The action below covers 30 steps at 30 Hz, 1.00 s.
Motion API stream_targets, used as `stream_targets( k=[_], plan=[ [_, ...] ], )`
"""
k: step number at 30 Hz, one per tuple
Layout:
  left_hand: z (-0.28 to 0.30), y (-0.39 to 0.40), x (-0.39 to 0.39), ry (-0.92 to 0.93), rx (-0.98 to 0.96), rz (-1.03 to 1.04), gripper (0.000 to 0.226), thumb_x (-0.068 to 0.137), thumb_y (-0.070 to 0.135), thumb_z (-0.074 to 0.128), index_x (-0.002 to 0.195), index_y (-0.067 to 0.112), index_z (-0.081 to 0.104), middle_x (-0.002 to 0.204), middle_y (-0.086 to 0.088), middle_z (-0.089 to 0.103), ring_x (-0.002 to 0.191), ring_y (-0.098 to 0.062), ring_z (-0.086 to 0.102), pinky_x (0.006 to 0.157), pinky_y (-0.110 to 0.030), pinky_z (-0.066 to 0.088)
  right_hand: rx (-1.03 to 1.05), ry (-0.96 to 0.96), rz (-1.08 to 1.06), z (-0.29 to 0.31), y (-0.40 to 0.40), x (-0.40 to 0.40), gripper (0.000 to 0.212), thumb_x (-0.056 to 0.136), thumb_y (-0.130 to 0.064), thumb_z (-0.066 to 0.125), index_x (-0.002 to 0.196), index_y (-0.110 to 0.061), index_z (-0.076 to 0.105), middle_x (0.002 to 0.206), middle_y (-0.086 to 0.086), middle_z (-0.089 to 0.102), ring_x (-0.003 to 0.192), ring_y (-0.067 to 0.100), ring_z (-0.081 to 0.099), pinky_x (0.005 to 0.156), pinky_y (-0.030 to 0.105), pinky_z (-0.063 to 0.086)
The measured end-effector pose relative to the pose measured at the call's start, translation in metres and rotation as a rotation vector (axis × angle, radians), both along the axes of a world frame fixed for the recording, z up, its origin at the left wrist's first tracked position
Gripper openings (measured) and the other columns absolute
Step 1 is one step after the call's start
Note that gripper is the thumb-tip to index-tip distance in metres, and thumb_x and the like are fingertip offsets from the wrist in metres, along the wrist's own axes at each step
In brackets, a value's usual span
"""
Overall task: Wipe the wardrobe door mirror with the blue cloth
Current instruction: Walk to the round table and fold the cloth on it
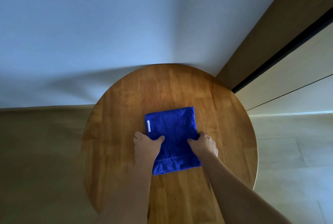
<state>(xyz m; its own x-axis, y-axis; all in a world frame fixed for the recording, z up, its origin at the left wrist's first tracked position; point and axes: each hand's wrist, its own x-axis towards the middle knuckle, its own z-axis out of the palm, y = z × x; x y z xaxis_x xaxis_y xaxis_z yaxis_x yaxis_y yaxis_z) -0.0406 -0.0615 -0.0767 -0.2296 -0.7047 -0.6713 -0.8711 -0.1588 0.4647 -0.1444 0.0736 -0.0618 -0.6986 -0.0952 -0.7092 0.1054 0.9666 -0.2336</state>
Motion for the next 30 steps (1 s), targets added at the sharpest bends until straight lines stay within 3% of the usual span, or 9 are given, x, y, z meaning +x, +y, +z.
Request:
stream_targets(
  k=[2,6,9,12,17,22,25,28,30],
  plan=[
    [0.001,0.007,0.008,-0.057,0.068,-0.04,0.077,0.065,0.05,0.078,0.115,0.008,0.037,0.106,-0.007,0.053,0.094,-0.027,0.057,0.083,-0.044,0.052,-0.044,0.017,-0.02,0.0,0.001,0.004,0.04,0.091,-0.038,0.052,0.124,-0.015,0.049,0.12,0.003,0.055,0.11,0.024,0.052,0.091,0.042,0.046],
    [0.001,0.017,0.019,0.005,0.224,0.001,0.056,0.072,0.038,0.077,0.112,0.008,0.052,0.106,-0.007,0.061,0.097,-0.027,0.06,0.085,-0.044,0.053,-0.092,0.017,-0.075,-0.001,0.003,0.012,0.032,0.096,-0.039,0.045,0.116,-0.015,0.046,0.102,-0.002,0.056,0.086,0.019,0.055,0.068,0.035,0.045],
    [0.004,0.025,0.018,0.054,0.12,0.009,0.041,0.082,0.041,0.066,0.107,0.011,0.053,0.102,-0.006,0.06,0.092,-0.024,0.06,0.081,-0.041,0.054,-0.118,-0.036,-0.119,-0.002,0.002,0.009,0.041,0.093,-0.043,0.046,0.121,-0.012,0.046,0.098,-0.005,0.05,0.086,0.018,0.052,0.071,0.036,0.045],
    [0.011,0.033,0.017,0.087,0.065,0.021,0.032,0.092,0.042,0.052,0.101,0.011,0.047,0.091,-0.005,0.058,0.075,-0.017,0.059,0.064,-0.031,0.052,-0.164,-0.142,-0.148,0.001,0.002,0.007,0.041,0.084,-0.038,0.054,0.117,-0.014,0.046,0.097,-0.006,0.047,0.09,0.018,0.053,0.081,0.038,0.049],
    [0.013,0.027,0.015,0.059,-0.061,-0.094,0.029,0.097,0.041,0.038,0.098,0.012,0.041,0.081,-0.003,0.055,0.068,-0.016,0.055,0.057,-0.029,0.045,-0.239,-0.12,-0.043,-0.003,0.016,0.013,0.027,0.088,-0.022,0.049,0.113,-0.016,0.041,0.099,-0.002,0.051,0.076,0.012,0.052,0.055,0.026,0.039],
    [0.016,0.03,0.023,0.078,-0.109,-0.106,0.033,0.093,0.036,0.051,0.11,0.01,0.039,0.09,-0.003,0.055,0.073,-0.016,0.057,0.064,-0.031,0.049,-0.293,-0.009,-0.129,-0.007,0.022,0.027,0.037,0.096,-0.017,0.049,0.132,-0.018,0.04,0.122,0.001,0.053,0.09,0.014,0.051,0.068,0.03,0.046],
    [0.018,0.039,0.038,0.08,-0.218,-0.06,0.055,0.087,0.032,0.062,0.131,0.01,0.037,0.119,-0.004,0.051,0.102,-0.021,0.056,0.081,-0.033,0.05,-0.077,0.187,0.04,-0.001,0.022,0.036,0.045,0.094,-0.026,0.053,0.136,-0.023,0.034,0.127,-0.003,0.05,0.104,0.015,0.05,0.075,0.03,0.045],
    [0.026,0.034,0.028,0.095,-0.544,0.021,0.044,0.088,0.023,0.061,0.127,0.01,0.045,0.118,-0.01,0.054,0.103,-0.023,0.055,0.08,-0.033,0.05,-0.053,0.478,0.245,0.004,0.018,0.032,0.053,0.092,-0.021,0.049,0.141,-0.024,0.03,0.132,-0.004,0.042,0.116,0.017,0.042,0.093,0.03,0.039],
    [0.027,0.021,0.015,0.131,-0.472,0.202,0.043,0.09,0.021,0.057,0.129,0.009,0.044,0.121,-0.01,0.054,0.107,-0.025,0.055,0.085,-0.035,0.05,-0.106,0.538,0.364,0.006,0.013,0.027,0.055,0.091,-0.013,0.045,0.143,-0.025,0.031,0.135,-0.004,0.04,0.116,0.017,0.04,0.094,0.029,0.038]
  ],
)
